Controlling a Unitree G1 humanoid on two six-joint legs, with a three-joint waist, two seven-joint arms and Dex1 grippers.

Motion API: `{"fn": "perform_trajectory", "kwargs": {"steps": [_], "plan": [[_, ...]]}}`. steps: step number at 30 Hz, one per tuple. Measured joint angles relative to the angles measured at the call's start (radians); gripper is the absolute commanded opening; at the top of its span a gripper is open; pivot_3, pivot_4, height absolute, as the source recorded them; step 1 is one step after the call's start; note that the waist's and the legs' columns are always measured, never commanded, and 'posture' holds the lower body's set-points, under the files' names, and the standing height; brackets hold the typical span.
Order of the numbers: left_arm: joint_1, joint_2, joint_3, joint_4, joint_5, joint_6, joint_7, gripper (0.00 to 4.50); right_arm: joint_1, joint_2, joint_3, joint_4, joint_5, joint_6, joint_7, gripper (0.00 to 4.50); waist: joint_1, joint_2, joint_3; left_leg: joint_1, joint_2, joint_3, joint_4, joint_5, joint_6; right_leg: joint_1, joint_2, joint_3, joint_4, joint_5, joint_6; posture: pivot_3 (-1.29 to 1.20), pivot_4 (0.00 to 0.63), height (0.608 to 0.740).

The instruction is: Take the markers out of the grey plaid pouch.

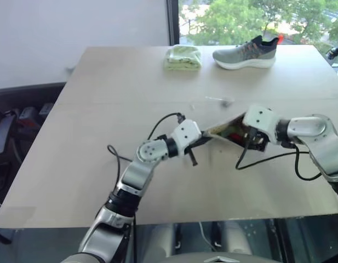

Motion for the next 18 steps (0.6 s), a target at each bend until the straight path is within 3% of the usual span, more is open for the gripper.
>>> {"fn": "perform_trajectory", "kwargs": {"steps": [18], "plan": [[0.009, -0.040, 0.060, -0.015, -0.228, 0.248, -0.037, 0.00, -0.082, 0.130, 0.096, 0.174, -0.142, -0.224, 0.032, 4.47, 0.000, 0.000, 0.000, 0.000, 0.000, 0.000, 0.001, 0.000, 0.000, 0.000, 0.000, 0.000, 0.000, 0.000, 0.000, 0.00, 0.150, 0.740]]}}
